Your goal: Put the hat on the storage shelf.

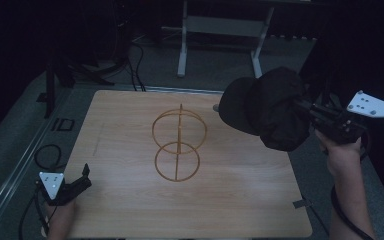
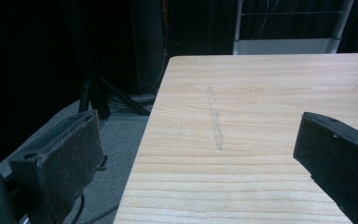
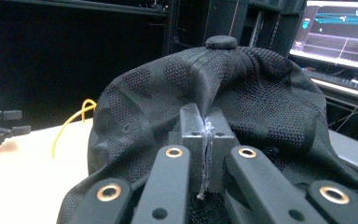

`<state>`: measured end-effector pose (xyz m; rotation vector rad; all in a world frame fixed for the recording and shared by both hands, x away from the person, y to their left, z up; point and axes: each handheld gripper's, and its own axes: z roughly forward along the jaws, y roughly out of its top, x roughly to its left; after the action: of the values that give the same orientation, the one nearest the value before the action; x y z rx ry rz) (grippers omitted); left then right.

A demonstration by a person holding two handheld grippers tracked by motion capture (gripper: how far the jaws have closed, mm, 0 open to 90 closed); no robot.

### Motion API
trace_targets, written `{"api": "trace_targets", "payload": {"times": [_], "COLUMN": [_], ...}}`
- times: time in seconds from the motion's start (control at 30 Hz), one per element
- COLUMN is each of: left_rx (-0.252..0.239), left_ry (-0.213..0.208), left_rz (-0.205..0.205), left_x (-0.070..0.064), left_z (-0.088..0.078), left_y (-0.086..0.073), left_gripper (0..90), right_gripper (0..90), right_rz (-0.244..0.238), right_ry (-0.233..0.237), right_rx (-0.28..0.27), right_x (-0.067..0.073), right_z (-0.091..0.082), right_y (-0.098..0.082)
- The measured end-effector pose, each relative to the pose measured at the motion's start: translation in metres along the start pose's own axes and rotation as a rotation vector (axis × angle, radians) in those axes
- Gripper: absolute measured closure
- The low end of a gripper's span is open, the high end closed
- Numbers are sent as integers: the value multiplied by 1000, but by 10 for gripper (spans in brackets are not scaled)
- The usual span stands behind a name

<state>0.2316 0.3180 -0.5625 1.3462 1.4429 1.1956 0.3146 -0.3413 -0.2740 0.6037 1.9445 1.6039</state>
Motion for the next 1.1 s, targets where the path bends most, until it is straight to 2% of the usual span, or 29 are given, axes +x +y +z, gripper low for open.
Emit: {"api": "trace_targets", "payload": {"times": [0.27, 0.5, 0.53, 0.87, 1.1], "left_rx": [0, 0, -1, -4, -6], "left_ry": [-1, -2, -3, -8, -11], "left_rz": [0, 0, -1, -5, -6], "left_x": [0, 0, 0, 1, 1], "left_z": [0, 0, 0, 0, 0], "left_y": [0, 0, 0, 0, 0], "left_gripper": [18, 18, 18, 18, 18], "right_gripper": [889, 889, 889, 889, 888], "right_rz": [-17, -16, -17, -20, -26], "right_ry": [30, 72, 88, 164, 211], "right_rx": [-28, -48, -49, -78, -68], "right_x": [8, 16, 21, 41, 54], "right_z": [14, 31, 39, 74, 100], "right_y": [14, 17, 18, 26, 29]}}
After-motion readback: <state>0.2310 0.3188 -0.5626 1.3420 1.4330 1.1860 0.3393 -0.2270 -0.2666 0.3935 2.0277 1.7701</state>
